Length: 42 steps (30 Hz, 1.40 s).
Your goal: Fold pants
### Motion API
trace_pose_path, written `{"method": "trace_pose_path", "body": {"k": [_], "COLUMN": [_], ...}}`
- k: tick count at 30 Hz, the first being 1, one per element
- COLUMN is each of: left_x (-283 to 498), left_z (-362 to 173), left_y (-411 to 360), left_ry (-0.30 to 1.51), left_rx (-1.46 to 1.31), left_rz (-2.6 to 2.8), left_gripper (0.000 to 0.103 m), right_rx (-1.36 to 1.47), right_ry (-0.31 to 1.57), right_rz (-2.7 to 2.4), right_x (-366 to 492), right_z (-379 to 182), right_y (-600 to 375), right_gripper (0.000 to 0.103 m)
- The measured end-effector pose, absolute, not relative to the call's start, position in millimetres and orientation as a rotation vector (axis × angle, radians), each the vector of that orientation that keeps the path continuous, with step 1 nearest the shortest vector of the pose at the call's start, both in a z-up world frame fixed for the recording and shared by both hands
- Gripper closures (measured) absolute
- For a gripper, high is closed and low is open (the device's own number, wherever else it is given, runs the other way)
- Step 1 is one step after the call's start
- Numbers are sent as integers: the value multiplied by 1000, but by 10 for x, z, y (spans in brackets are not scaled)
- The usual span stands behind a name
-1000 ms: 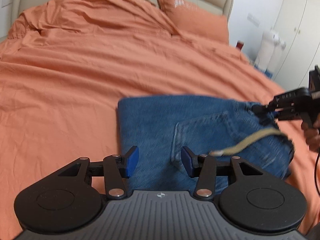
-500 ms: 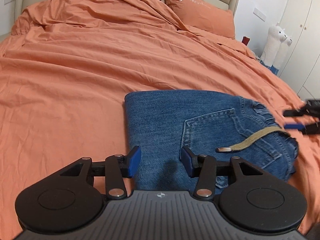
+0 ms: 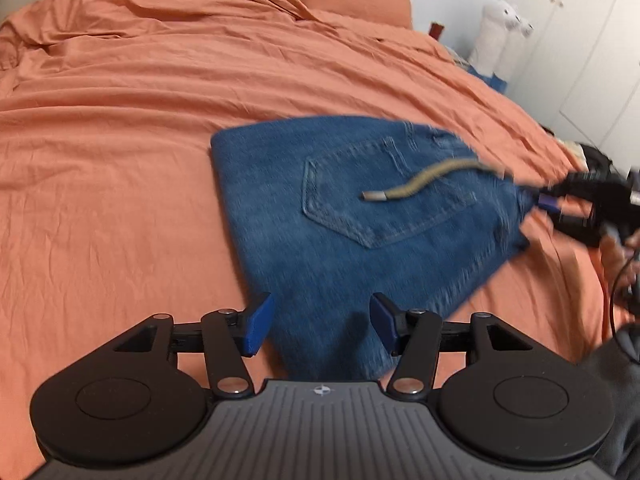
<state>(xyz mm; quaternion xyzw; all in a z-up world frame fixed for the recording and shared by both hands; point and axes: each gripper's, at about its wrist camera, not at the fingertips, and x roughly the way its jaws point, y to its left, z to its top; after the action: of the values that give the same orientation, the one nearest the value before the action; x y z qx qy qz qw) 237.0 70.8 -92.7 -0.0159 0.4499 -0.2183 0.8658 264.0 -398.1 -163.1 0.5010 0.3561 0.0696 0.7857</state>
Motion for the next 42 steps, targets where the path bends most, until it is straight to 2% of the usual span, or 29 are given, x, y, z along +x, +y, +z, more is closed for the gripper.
{"method": "trace_pose_path", "body": {"k": [3,7,12,13,14,17,20,25,32,42], "left_x": [2246,2192,2151,2143,2139,2154,2084,2162,2114,2266], "left_z": [-909,-899,-1023,-1048,-1067,-1049,-1018,-1276,-1391,-1358], "left_y": [722,686,391,342,328,367,306,189,-14,312], "left_ry": [956,992,1055,1049,1039,1022,1029,1163,1205,1327], "left_rx": [0,31,208,244,268,261,343,426,594,302], "left_rz": [-471,-485,-516,-494,-461,-403,-394,-377,-373,-343], "left_gripper": [38,34,33,37,52,81,90,92,91,89], "right_rx": [933,842,799,797,795,801,805,763,748,735], "right_ry": [732,862,857,854,851,843,840,846,862,882], "right_rz": [145,29,18,19,22,30,33,22,20,-2], "right_x": [2554,2654,2698,2688,2670,2653,2647,2647,2659,2625], "right_z": [-1434,-1630,-1657,-1667,-1669,-1681,-1682,-1673,-1715,-1689], "right_y": [-3858,-3820,-3773,-3774,-3770,-3783,-3792,-3751,-3759,-3764], "right_gripper": [94,94,93,93,93,93,93,94,94,91]}}
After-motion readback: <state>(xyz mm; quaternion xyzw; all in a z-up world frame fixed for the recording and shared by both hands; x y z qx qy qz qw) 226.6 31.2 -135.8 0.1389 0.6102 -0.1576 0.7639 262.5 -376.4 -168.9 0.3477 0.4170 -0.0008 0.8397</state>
